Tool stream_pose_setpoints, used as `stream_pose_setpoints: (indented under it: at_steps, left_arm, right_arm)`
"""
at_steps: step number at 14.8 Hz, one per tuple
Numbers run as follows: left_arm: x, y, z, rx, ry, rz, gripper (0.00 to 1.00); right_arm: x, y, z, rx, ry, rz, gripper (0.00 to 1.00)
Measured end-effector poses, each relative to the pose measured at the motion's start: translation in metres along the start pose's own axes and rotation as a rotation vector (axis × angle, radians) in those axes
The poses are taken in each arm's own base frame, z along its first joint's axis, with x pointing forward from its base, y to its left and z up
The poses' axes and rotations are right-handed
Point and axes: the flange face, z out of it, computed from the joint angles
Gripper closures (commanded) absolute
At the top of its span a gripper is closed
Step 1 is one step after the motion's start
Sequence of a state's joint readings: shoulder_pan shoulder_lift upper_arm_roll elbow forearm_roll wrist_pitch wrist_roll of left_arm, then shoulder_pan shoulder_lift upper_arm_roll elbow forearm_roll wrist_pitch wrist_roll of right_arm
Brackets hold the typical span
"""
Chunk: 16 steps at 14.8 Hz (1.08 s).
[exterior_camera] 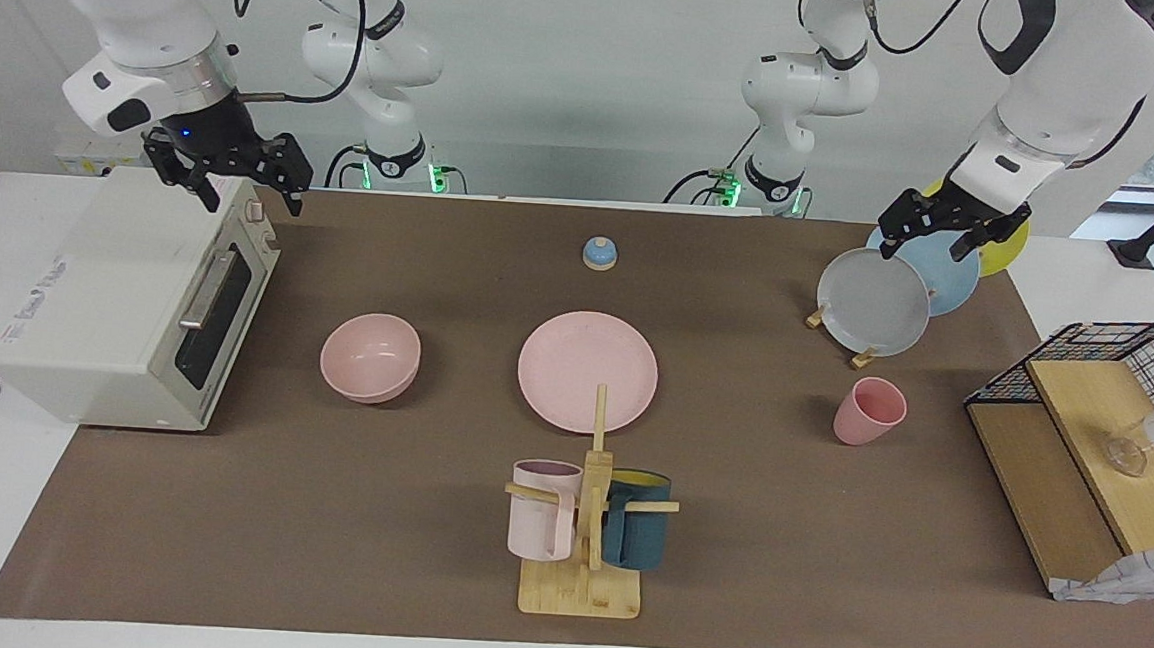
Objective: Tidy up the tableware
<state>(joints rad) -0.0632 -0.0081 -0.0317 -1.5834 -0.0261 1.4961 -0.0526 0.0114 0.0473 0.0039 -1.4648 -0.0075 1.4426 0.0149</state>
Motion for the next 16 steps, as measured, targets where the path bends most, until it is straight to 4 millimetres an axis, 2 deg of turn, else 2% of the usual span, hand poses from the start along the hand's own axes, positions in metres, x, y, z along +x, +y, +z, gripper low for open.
stream_pose_setpoints:
  at_steps: [3, 6, 10, 12, 14, 16]
  left_arm:
    - [0.0, 0.0, 0.0, 0.0, 0.0, 0.0, 0.0]
    - [0.0, 0.0, 0.0, 0.0, 0.0, 0.0, 0.0]
    - [0.0, 0.0, 0.0, 0.0, 0.0, 0.0, 0.0]
    - [0.0, 0.0, 0.0, 0.0, 0.0, 0.0, 0.0]
    - [0.0, 0.0, 0.0, 0.0, 0.0, 0.0, 0.0]
    - [0.0, 0.0, 0.0, 0.0, 0.0, 0.0, 0.0]
  right_arm:
    - [0.006, -0.013, 0.023, 0.018, 0.064, -0.009, 0.0]
    - [0.01, -0.069, 0.059, 0.028, 0.089, -0.029, 0.0]
    - [0.031, -0.156, 0.124, 0.032, 0.096, -0.054, 0.0]
    - [0.038, -0.185, 0.154, 0.028, 0.089, -0.059, 0.0]
    - [0.04, -0.186, 0.185, 0.024, 0.096, -0.057, 0.0]
    - [0.035, -0.167, 0.215, 0.006, 0.091, -0.044, 0.0]
